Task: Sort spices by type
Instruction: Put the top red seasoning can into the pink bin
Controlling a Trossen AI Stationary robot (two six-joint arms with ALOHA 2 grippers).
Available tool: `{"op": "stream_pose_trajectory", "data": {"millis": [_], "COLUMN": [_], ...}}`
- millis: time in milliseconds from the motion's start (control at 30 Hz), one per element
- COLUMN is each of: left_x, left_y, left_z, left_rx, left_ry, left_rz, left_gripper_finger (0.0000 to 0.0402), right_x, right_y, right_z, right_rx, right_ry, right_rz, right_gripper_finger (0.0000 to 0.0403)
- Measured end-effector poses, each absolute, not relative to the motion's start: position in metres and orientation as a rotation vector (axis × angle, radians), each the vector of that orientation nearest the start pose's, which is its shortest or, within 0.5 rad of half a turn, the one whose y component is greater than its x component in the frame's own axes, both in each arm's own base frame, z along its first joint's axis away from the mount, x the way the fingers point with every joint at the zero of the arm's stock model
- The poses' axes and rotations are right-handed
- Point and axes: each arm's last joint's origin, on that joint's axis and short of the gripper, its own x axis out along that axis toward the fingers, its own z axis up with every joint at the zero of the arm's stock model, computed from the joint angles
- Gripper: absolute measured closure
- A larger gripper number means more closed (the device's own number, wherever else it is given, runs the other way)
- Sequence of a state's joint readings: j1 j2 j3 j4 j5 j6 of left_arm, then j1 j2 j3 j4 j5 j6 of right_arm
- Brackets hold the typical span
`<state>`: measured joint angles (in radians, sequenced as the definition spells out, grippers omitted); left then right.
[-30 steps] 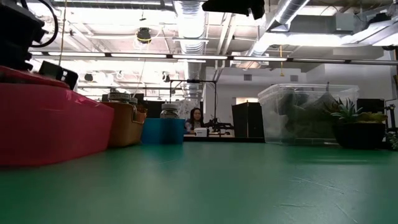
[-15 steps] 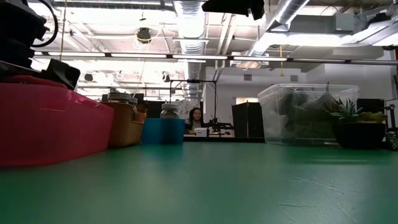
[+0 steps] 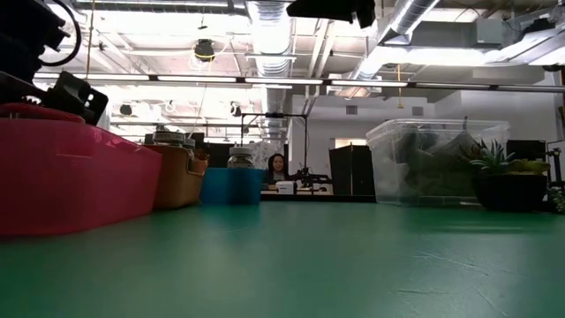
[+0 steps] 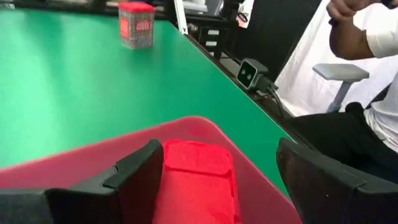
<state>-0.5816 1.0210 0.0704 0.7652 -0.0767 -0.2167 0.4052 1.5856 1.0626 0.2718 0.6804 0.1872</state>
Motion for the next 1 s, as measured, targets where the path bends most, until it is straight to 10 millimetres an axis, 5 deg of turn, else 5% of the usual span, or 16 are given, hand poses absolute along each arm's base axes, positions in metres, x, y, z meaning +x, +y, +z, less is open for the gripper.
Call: {"op": "stream_pose_trajectory", "data": {"millis": [567, 1000], "left_x": [0.127, 0.123], "left_y": [-0.081, -0.085], "left_z": [0.146, 0.145], "left_rx": [-0.150, -0.215], "left_ry": [0.338, 0.384], "left_rz": [-0.394, -0.485], "left_gripper_finger": [0.0104, 0.0104], "right_x": [0.331, 0.331], "right_y": [0.125, 0.125], "right_z": [0.275, 0.275], "right_rx": [0.059, 0.055], "right_ry": [0.188, 0.188], "right_rz": [-0.286, -0.286], "right_gripper_finger": [0.0058, 0.0058]}}
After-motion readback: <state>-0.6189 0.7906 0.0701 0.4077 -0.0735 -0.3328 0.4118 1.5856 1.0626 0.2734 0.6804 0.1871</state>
